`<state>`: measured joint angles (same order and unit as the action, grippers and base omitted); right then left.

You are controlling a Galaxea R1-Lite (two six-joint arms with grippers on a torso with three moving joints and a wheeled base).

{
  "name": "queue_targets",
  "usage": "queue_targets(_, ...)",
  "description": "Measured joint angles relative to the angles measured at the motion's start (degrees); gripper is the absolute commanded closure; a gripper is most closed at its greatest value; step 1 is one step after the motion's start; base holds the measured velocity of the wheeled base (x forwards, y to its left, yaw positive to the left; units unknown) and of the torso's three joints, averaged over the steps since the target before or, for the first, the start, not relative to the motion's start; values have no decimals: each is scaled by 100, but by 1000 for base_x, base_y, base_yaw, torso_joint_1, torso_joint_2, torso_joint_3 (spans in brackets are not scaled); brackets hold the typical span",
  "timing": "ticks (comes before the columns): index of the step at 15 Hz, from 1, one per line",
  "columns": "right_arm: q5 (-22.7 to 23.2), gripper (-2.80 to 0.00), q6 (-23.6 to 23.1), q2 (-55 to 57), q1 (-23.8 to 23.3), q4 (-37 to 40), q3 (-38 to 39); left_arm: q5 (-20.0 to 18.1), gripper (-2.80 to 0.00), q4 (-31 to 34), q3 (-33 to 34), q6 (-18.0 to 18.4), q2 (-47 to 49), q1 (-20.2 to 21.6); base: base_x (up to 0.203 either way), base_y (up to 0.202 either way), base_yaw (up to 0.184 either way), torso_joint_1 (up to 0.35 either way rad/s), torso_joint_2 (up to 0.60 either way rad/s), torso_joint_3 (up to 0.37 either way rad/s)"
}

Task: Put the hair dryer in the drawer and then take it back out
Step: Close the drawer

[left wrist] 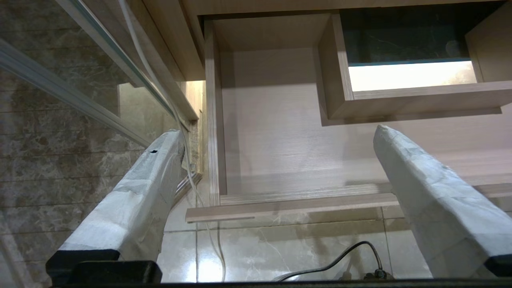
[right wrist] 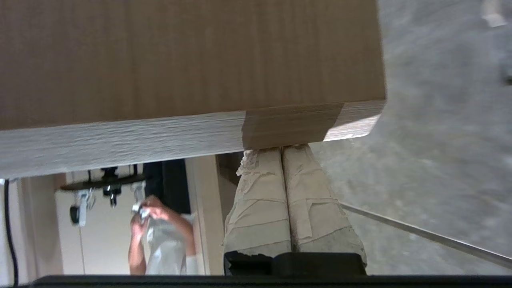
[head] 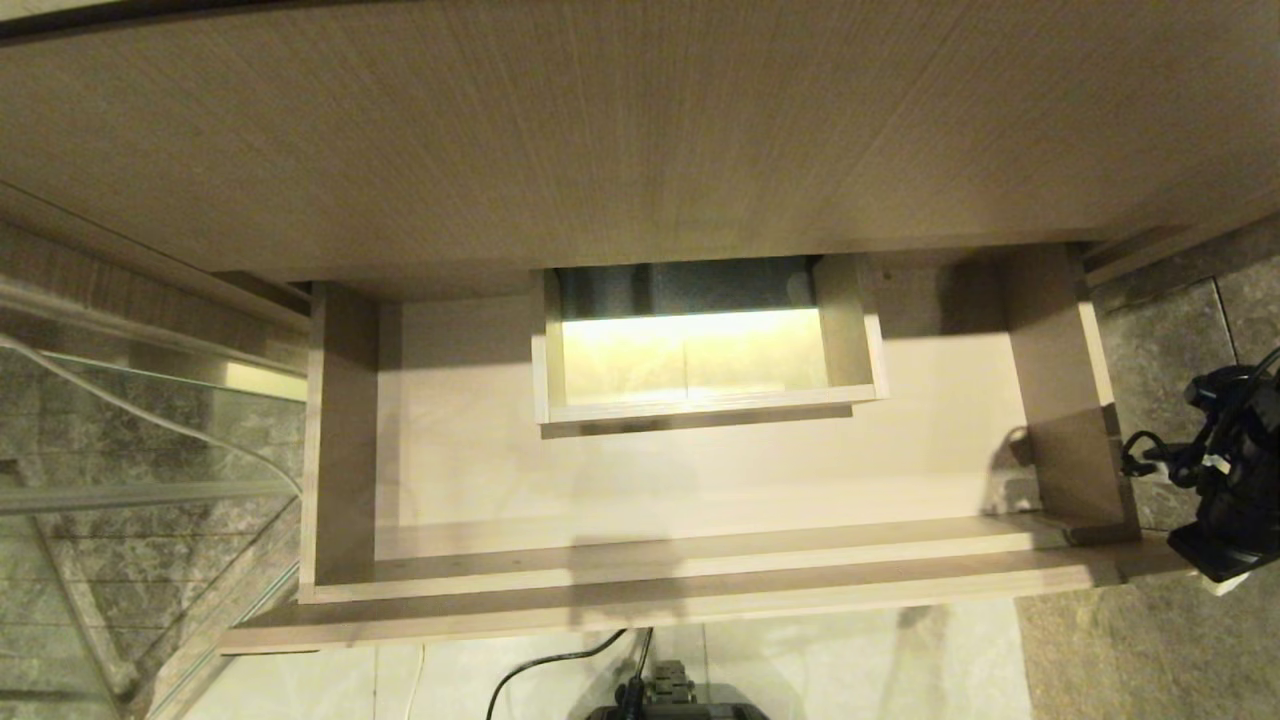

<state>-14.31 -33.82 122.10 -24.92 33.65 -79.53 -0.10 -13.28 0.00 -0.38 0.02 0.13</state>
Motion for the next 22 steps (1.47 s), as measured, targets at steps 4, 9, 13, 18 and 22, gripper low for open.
queue_targets(4, 13, 0, 1, -18, 4, -100, -186, 2, -280, 0, 0, -2, 0, 2, 0, 0, 0, 0, 0, 0)
queue_targets(9, 75, 0, 7, -52, 44, -232, -281, 1, -280, -4, 0, 2, 0, 0, 0, 0, 0, 0, 0, 0)
queue_targets(13, 277, 0, 17, -60, 65, -248, -430, 0, -280, -2, 0, -2, 0, -2, 0, 0, 0, 0, 0, 0)
queue_targets(18, 526, 0, -1, -52, 109, -271, -713, 0, -280, 0, 0, 0, 0, 2, 0, 0, 0, 0, 0, 0)
queue_targets(22, 887, 0, -59, -41, 128, -286, -915, 2, -280, -1, 0, 2, 0, 1, 0, 0, 0, 0, 0, 0)
